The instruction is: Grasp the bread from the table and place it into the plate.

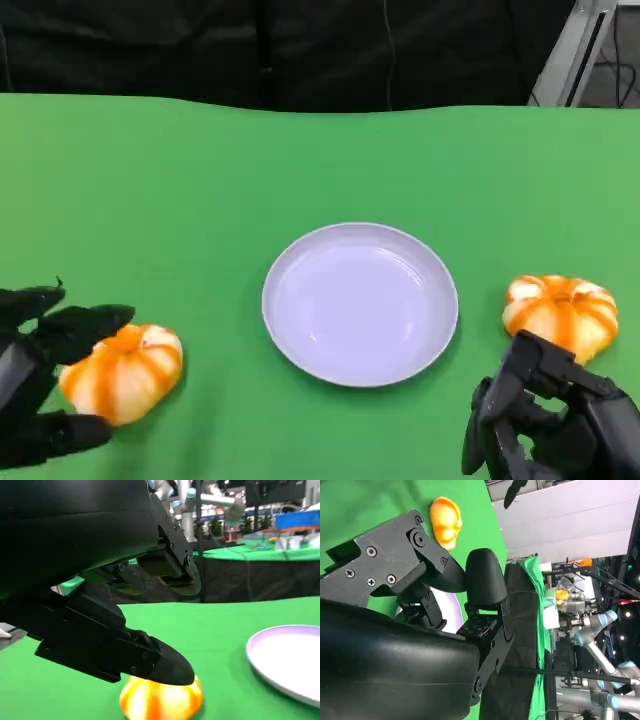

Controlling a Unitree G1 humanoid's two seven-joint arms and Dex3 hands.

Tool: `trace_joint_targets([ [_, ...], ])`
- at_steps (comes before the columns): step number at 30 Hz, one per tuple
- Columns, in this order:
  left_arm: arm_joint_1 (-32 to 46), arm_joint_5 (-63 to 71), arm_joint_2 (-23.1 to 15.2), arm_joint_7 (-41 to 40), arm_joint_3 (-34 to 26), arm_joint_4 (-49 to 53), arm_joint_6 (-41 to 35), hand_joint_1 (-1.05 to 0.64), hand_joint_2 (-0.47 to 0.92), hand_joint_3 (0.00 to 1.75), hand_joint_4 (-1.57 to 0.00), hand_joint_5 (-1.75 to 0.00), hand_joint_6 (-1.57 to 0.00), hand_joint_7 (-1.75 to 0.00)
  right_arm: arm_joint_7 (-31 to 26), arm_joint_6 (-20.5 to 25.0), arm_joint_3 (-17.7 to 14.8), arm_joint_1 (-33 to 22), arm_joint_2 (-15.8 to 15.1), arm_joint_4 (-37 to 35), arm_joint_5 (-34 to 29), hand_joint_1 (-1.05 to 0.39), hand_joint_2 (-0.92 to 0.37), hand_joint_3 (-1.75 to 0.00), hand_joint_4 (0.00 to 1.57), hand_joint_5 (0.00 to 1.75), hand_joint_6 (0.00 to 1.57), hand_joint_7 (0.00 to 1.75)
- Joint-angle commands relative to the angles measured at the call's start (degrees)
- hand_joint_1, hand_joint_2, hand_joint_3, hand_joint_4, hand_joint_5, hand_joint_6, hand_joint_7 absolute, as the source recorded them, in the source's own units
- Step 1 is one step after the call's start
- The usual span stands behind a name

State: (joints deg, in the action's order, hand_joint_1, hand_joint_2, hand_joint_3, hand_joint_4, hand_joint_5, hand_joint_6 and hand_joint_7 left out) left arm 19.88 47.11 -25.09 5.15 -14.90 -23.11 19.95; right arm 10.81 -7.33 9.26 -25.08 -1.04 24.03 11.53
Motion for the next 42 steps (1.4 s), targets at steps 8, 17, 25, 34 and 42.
trace_joint_targets([
  [8, -2.3, 2.8, -2.7, 0.0, 6.7, 5.8, -5.4, -0.79, 0.92, 0.07, -0.59, -0.02, -0.66, -0.01, -0.5, 0.2, 0.1, -0.3, 0.1, 0.6, 0.0, -0.15, -0.55, -1.21, 0.84, 1.75, 0.67, 1.69],
  [17, -3.6, 4.5, -2.0, -1.6, 12.5, 9.5, -9.0, -0.79, 0.92, 0.12, -0.59, -0.01, -0.64, 0.00, 0.0, 0.2, -0.4, -0.4, -0.2, 0.5, 0.6, -0.15, -0.55, -1.21, 0.84, 1.75, 0.67, 1.69],
  [25, -5.8, 4.8, -1.7, -3.8, 16.6, 13.4, -11.9, -0.78, 0.92, 0.13, -0.59, -0.01, -0.64, 0.00, 0.3, 0.0, -0.7, -0.5, -0.3, 0.4, 0.6, -0.13, -0.56, -1.21, 0.83, 1.75, 0.67, 1.68],
  [34, -6.7, 3.9, -2.6, -6.0, 16.8, 13.1, -12.5, -0.78, 0.92, 0.15, -0.58, 0.00, -0.64, 0.00, 0.3, -0.3, -0.5, -0.3, -0.3, 0.3, 0.4, -0.13, -0.56, -1.21, 0.83, 1.75, 0.67, 1.68],
  [42, -7.9, 6.8, -0.7, -10.3, 18.5, 14.4, -16.0, -0.80, 0.92, 0.15, -0.38, 0.00, -0.58, 0.00, 1.5, -1.5, -1.4, 0.0, -0.4, -0.9, 0.6, -0.13, -0.56, -1.21, 0.83, 1.75, 0.66, 1.68],
])
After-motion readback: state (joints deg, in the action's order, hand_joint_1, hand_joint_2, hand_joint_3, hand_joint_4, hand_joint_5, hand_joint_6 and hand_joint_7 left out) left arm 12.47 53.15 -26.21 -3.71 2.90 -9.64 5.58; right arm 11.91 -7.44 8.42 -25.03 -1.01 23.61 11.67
